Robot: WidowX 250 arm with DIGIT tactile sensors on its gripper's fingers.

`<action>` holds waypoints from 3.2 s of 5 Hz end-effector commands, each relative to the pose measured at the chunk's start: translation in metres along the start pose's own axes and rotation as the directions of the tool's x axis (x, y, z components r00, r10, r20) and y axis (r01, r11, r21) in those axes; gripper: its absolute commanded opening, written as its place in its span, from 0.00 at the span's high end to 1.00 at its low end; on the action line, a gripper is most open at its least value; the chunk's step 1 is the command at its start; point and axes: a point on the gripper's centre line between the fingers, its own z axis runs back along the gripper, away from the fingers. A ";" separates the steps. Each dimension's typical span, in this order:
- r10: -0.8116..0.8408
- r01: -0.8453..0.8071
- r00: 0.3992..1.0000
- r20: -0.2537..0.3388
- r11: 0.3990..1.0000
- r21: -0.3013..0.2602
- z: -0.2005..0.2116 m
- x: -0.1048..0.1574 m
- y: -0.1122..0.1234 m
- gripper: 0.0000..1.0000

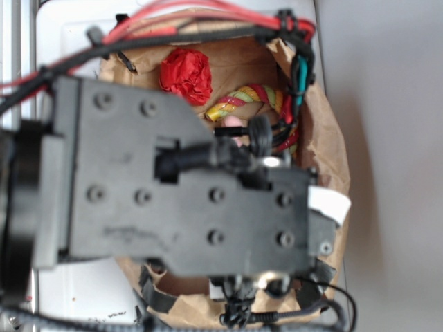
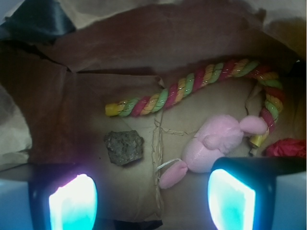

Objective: Grab the rock.

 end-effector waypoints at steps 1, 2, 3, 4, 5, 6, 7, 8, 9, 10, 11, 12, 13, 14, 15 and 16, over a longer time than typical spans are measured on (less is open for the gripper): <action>-0.081 0.082 0.996 0.029 0.996 -0.042 -0.001 0.005 -0.011 0.00; -0.147 0.148 0.989 0.027 0.988 -0.051 -0.011 0.005 -0.013 0.00; -0.173 0.175 0.984 0.032 0.983 -0.053 -0.005 0.007 -0.015 0.00; -0.141 0.145 0.988 0.062 0.987 -0.072 0.008 0.013 -0.013 0.00; -0.104 0.110 0.991 0.087 0.991 -0.070 0.016 0.019 -0.008 0.00; -0.101 0.105 0.991 0.085 0.994 -0.042 0.017 0.013 -0.012 0.00; -0.104 0.105 0.991 0.084 0.994 -0.015 0.024 0.014 -0.006 0.00; -0.129 0.133 0.988 0.090 0.991 -0.037 0.027 0.009 -0.008 0.00; -0.129 0.133 0.988 0.090 0.991 -0.037 0.027 0.009 -0.008 0.00; -0.129 0.133 0.988 0.090 0.991 -0.037 0.027 0.009 -0.008 0.00; -0.129 0.133 0.988 0.090 0.991 -0.037 0.027 0.009 -0.008 0.00; -0.129 0.133 0.988 0.090 0.991 -0.037 0.027 0.009 -0.008 0.00; -0.127 0.127 0.989 0.071 0.992 -0.003 0.002 0.021 0.000 0.00; -0.140 0.141 0.986 0.092 0.990 0.006 -0.008 0.023 0.005 0.00; -0.149 0.148 0.984 0.094 0.989 0.018 -0.015 0.025 0.009 0.00; -0.127 0.127 0.986 0.105 0.992 0.001 -0.005 0.022 0.018 0.00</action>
